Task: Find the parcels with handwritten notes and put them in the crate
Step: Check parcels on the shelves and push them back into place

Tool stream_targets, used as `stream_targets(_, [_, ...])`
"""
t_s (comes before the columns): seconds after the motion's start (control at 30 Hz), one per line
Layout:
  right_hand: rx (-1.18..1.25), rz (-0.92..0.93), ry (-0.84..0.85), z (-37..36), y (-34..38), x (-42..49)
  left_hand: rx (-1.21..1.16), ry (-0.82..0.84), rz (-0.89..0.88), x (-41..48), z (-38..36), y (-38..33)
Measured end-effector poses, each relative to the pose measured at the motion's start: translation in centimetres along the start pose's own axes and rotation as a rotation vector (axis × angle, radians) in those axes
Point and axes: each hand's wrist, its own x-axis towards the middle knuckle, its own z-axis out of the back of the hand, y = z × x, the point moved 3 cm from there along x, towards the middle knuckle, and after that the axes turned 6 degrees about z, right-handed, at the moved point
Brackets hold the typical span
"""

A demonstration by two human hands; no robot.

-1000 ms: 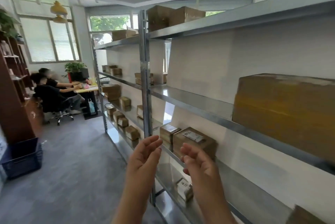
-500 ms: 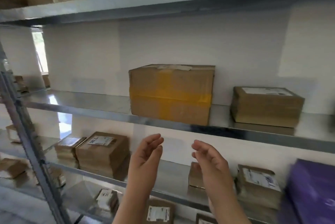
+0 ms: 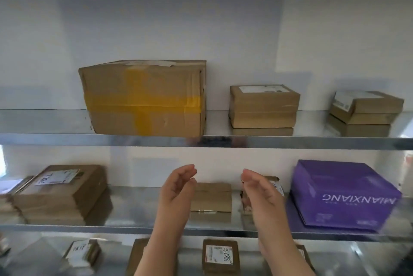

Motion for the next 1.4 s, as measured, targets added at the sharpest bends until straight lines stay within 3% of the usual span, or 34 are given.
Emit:
stream_targets(0.4, [-0.047,-0.15,0.188,1.4,-6.7,9.5,-0.015,-0.178,0.173,5.3,-4.3,5.6])
stream_targets(0.73, [-0.131,-0.303,0.284,-0.6,-12.4,13.1,0.057,-0.246,0.352,9.2,-3.1,12.0])
stream_targets(1.1, [-0.303,-0.452,0.248,-4.3,-18.2,16.2,0.189,-0.069,0.547,15.1,-2.4,18.3])
stream_targets(1.4, [-0.276,-0.485,0.176,-5.7,-20.8,17.8,0.259,0.063,0.622,18.7,-1.9,23.2])
